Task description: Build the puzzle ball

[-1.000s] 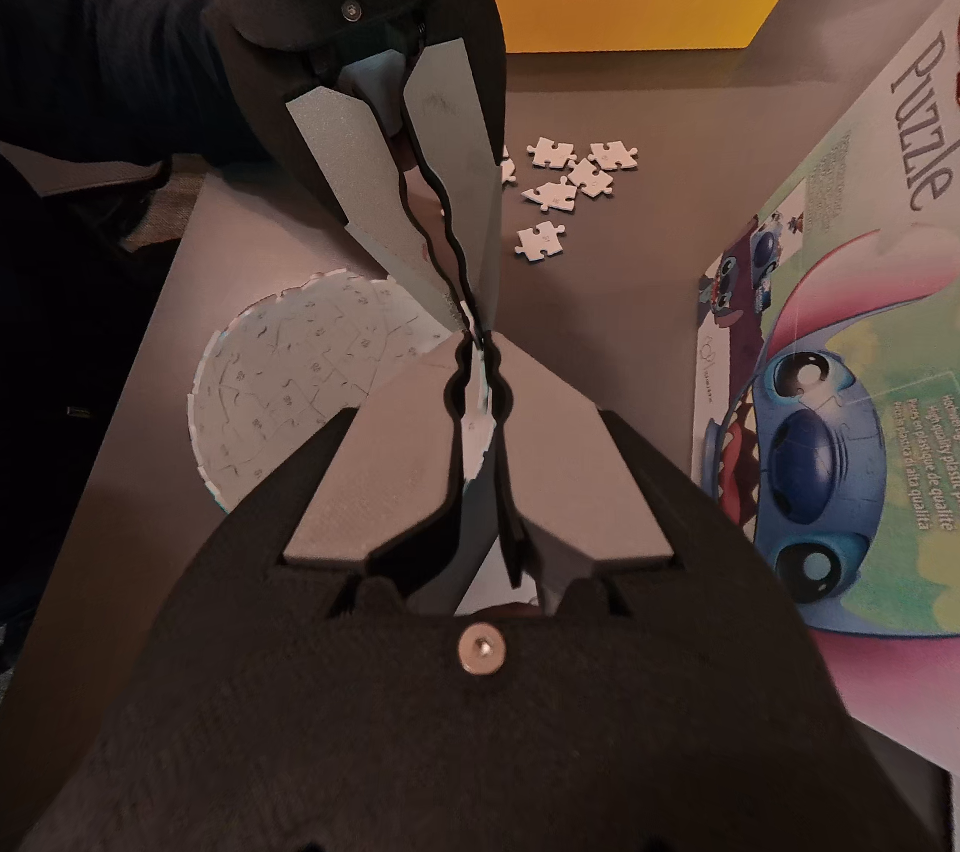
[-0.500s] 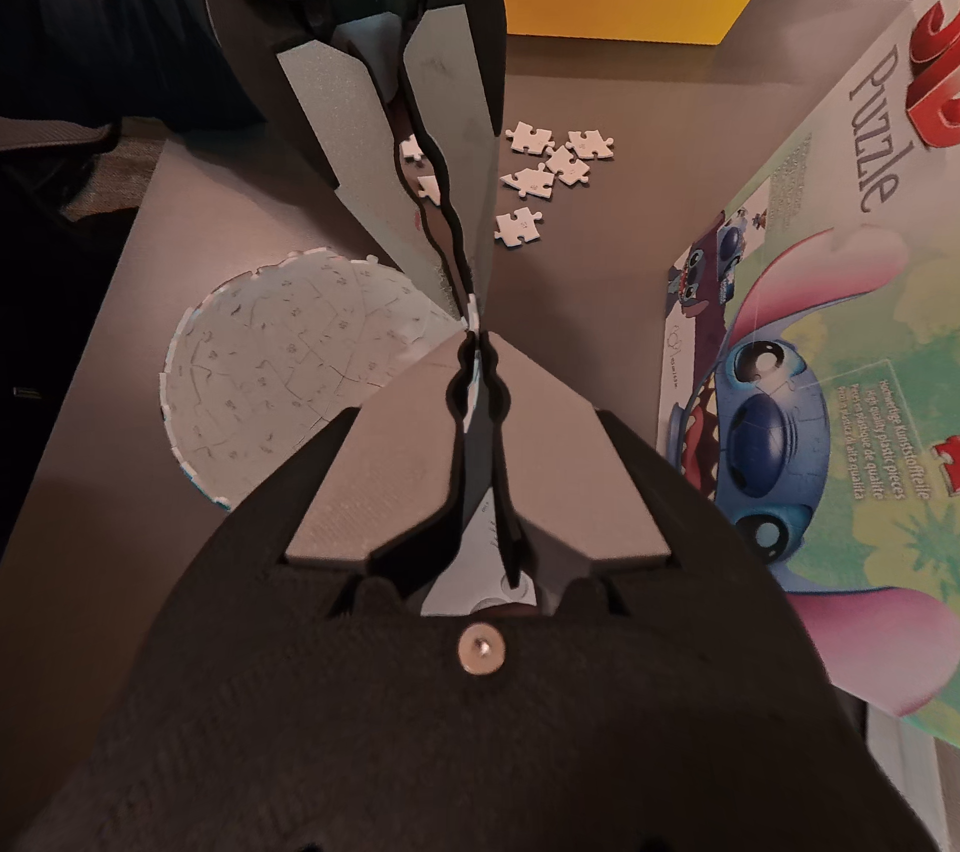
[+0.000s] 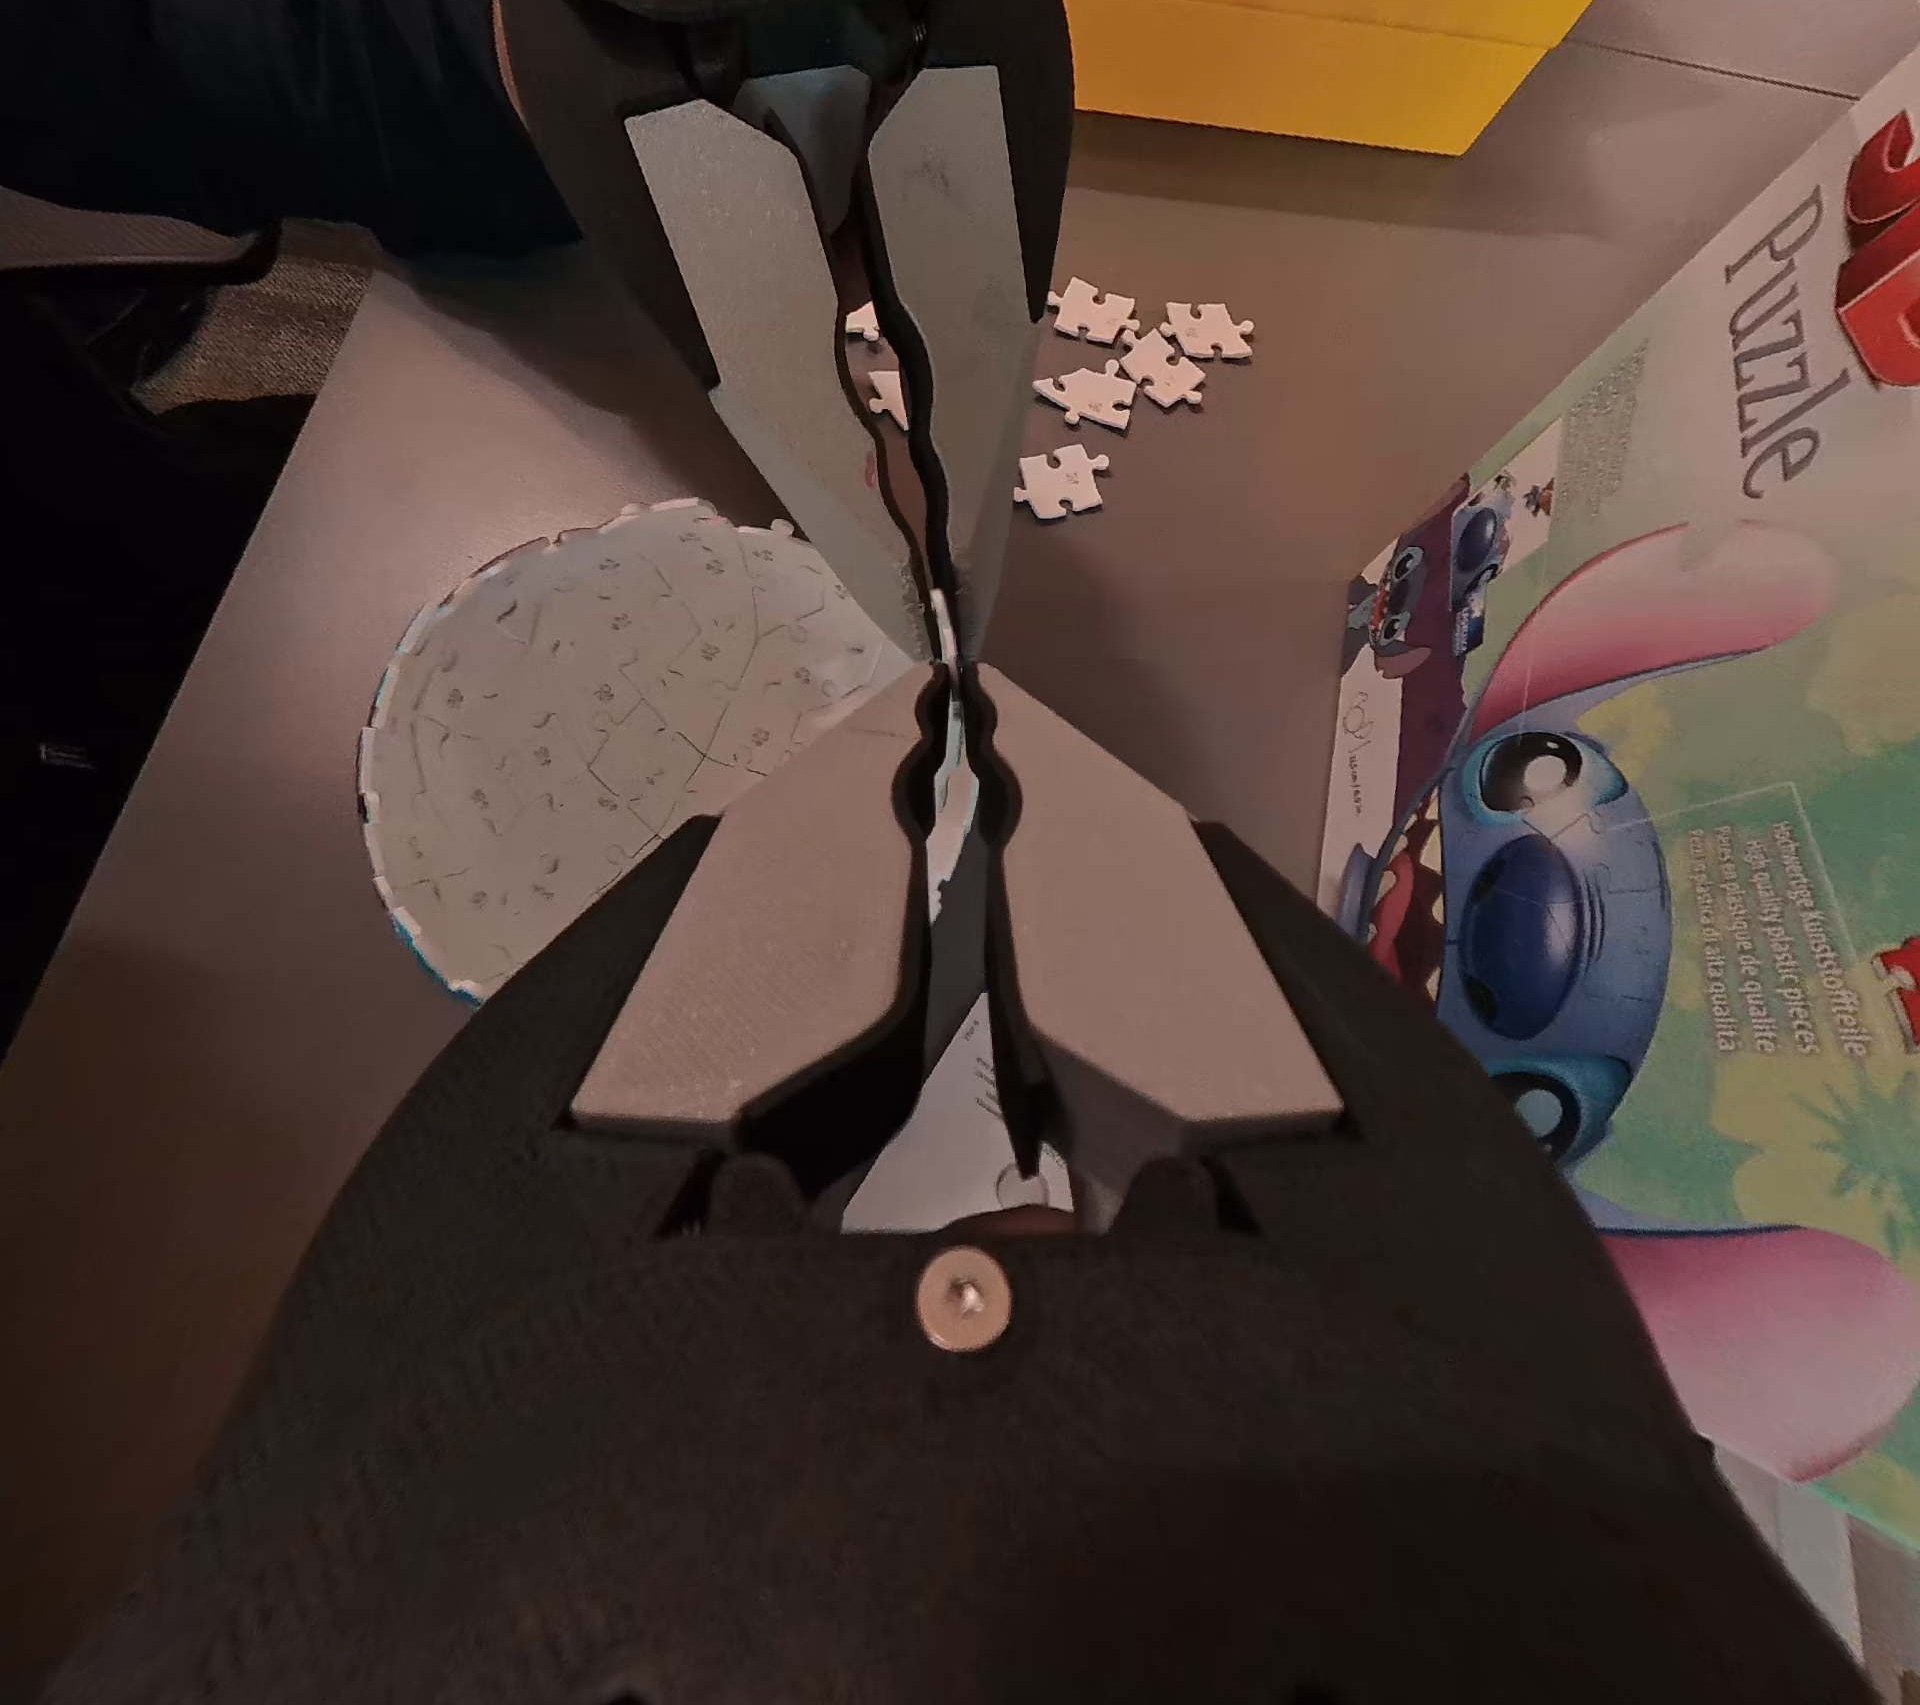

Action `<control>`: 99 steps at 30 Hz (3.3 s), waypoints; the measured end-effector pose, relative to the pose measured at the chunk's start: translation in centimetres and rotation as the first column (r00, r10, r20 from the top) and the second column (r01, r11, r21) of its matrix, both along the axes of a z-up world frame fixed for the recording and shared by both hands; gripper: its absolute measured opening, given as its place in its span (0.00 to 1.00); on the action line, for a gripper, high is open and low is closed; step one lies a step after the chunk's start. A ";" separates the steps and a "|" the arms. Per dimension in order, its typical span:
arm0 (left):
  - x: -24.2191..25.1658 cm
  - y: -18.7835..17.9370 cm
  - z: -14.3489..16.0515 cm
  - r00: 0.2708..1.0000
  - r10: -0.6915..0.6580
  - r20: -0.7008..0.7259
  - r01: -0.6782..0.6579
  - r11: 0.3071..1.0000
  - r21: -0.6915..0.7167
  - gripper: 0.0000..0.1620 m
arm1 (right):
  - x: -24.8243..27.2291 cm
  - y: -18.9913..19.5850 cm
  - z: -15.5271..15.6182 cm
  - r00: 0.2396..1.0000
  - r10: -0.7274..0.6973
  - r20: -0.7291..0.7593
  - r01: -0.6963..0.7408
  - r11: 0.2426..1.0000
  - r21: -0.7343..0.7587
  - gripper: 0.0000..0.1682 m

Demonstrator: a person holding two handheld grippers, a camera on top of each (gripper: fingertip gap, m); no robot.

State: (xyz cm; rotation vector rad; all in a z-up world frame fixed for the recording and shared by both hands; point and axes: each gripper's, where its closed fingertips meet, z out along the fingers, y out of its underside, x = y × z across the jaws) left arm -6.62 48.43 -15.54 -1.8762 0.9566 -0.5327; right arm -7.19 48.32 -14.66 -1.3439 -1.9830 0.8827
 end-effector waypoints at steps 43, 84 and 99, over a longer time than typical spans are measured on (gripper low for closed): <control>-0.1 0.7 -3.0 0.976 -0.004 -0.216 -0.032 0.986 -0.164 0.11 | 0.9 0.9 -2.0 0.997 -0.004 0.075 -0.004 0.994 0.111 0.00; 0.4 1.0 -3.6 0.969 -0.038 -0.245 -0.010 0.982 -0.188 0.03 | 0.2 1.0 -3.1 0.998 0.029 0.057 -0.039 0.983 0.179 0.00; 0.4 1.2 -3.6 0.967 -0.021 -0.254 -0.025 0.984 -0.175 0.00 | 0.5 1.0 -3.3 0.997 0.041 0.067 -0.051 0.986 0.157 0.00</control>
